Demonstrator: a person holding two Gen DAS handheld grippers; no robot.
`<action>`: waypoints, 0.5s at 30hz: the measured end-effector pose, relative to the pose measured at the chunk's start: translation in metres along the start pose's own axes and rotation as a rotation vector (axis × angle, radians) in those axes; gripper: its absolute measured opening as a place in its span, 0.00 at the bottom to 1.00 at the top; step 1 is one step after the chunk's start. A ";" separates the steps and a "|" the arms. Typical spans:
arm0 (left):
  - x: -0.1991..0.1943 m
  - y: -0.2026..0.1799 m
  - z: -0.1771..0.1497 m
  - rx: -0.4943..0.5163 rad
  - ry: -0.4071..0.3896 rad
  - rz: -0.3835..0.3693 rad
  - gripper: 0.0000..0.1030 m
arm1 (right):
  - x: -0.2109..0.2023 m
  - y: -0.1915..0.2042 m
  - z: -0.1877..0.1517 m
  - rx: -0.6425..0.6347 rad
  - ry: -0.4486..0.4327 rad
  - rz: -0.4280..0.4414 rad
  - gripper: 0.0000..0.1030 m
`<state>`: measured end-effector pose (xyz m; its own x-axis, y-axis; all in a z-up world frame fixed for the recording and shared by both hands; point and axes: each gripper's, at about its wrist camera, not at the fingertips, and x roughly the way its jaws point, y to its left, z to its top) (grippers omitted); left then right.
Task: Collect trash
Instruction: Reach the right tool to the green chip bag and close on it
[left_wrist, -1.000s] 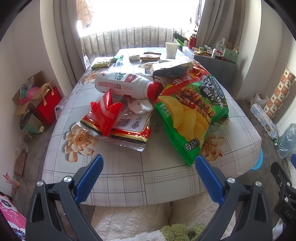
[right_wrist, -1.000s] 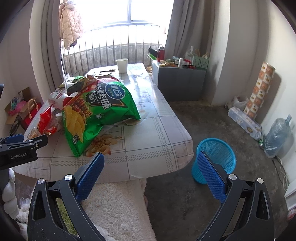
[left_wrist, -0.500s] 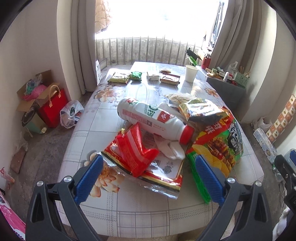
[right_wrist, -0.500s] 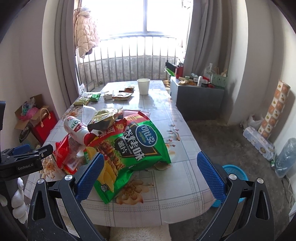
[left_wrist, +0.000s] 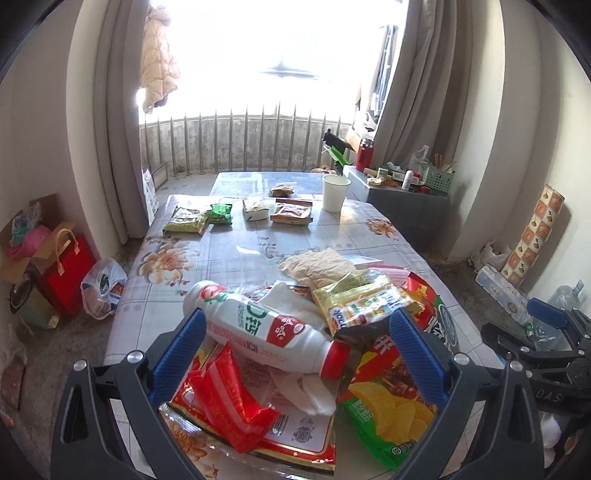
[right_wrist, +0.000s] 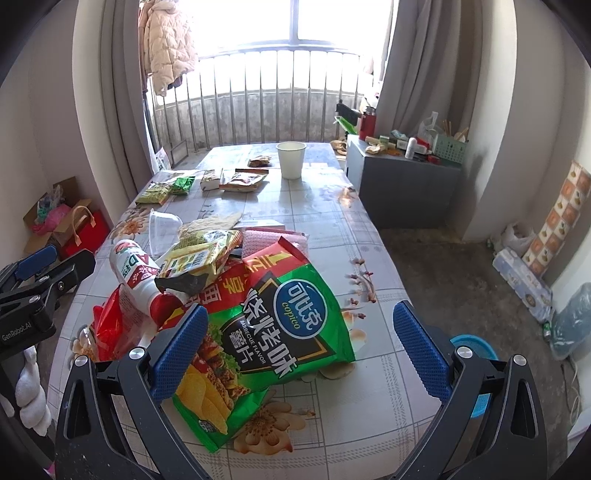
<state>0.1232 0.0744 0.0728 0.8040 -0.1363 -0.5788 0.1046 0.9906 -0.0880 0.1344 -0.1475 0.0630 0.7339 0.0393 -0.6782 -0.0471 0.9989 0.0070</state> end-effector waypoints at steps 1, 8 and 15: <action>0.003 -0.004 0.001 0.010 -0.001 -0.018 0.95 | 0.002 -0.002 0.001 0.002 0.002 -0.001 0.93; 0.028 -0.019 0.008 0.026 0.060 -0.201 0.94 | 0.012 -0.030 0.003 0.076 -0.003 -0.012 0.93; 0.057 -0.044 0.008 0.116 0.144 -0.310 0.78 | 0.031 -0.066 -0.005 0.186 0.063 -0.017 0.93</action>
<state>0.1695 0.0227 0.0503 0.6337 -0.4221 -0.6483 0.4027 0.8955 -0.1894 0.1567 -0.2127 0.0376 0.6892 0.0268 -0.7240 0.0949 0.9874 0.1269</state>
